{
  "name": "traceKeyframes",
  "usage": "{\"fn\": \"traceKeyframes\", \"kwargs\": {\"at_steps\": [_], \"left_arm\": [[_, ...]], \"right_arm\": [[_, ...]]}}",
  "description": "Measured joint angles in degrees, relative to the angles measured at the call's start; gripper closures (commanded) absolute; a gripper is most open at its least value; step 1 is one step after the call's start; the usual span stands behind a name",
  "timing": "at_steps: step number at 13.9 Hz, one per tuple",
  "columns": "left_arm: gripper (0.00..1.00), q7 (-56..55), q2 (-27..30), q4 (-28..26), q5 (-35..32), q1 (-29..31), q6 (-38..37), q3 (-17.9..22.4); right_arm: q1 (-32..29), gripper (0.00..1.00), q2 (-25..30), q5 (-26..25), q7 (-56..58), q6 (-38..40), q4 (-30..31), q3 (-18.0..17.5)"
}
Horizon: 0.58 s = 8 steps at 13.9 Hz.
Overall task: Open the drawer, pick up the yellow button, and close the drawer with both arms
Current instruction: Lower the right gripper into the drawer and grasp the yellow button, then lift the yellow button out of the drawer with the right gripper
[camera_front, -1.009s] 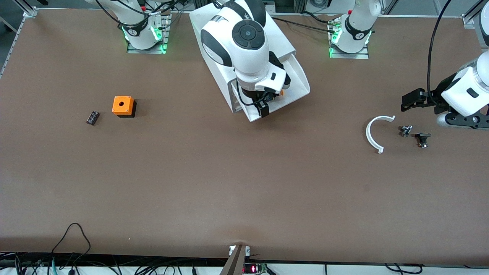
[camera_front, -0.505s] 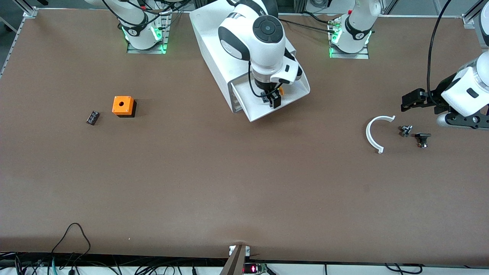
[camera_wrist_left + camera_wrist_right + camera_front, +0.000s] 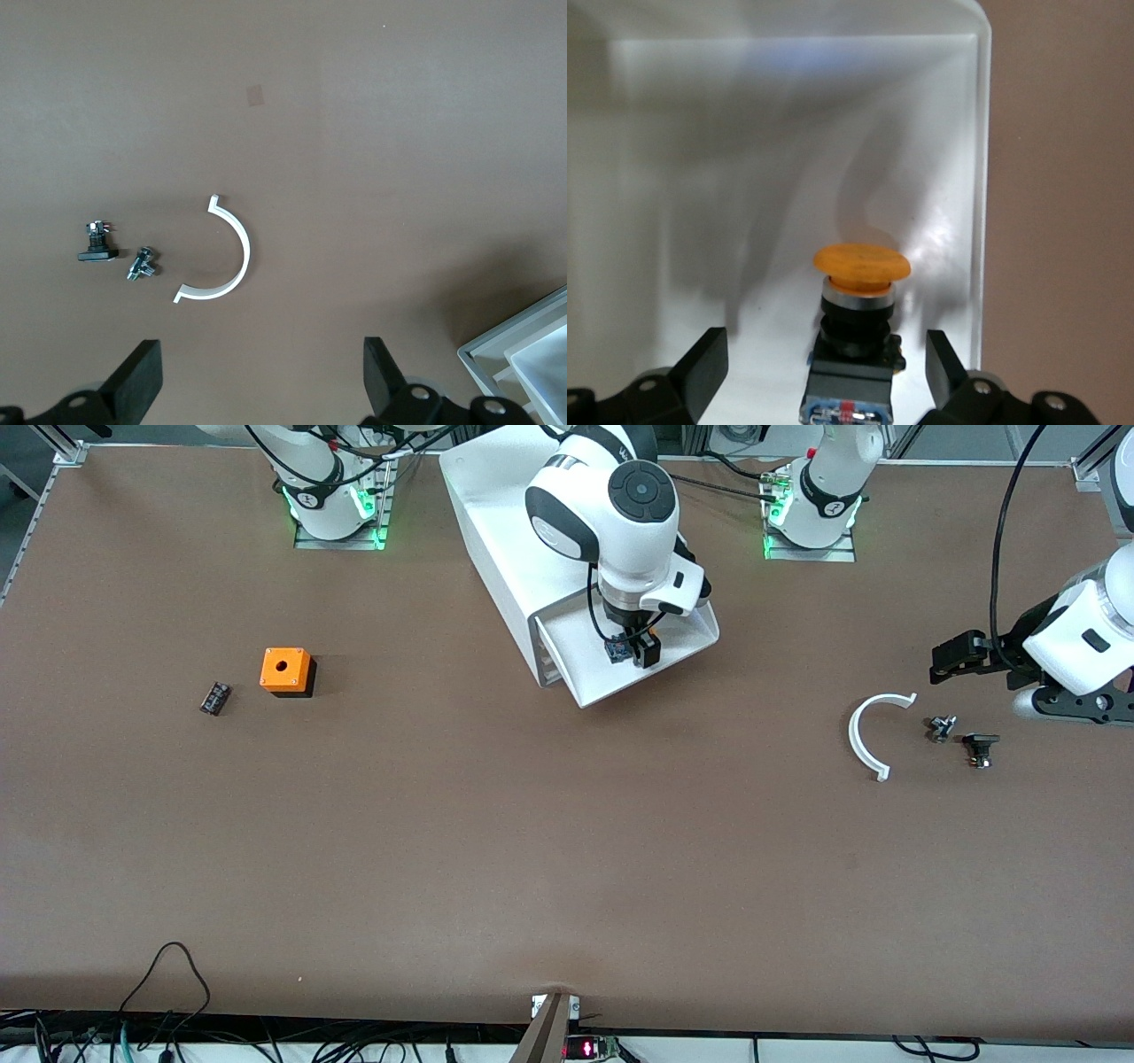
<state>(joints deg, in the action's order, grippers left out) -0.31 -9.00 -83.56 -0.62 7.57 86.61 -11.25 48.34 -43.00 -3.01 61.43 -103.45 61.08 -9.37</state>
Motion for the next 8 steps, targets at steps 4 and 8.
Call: {"fn": "traceKeyframes", "kwargs": {"at_steps": [4,8], "left_arm": [[0.00,-0.1,0.0,0.0,0.0,0.0,0.0,0.0],[0.00,-0.1,0.0,0.0,0.0,0.0,0.0,0.0]], "right_arm": [[0.2,0.57,-0.2,0.0,-0.1,-0.3,0.0,0.1],[0.5,0.76,-0.2,-0.1,-0.1,-1.1,-0.2,0.1]]}}
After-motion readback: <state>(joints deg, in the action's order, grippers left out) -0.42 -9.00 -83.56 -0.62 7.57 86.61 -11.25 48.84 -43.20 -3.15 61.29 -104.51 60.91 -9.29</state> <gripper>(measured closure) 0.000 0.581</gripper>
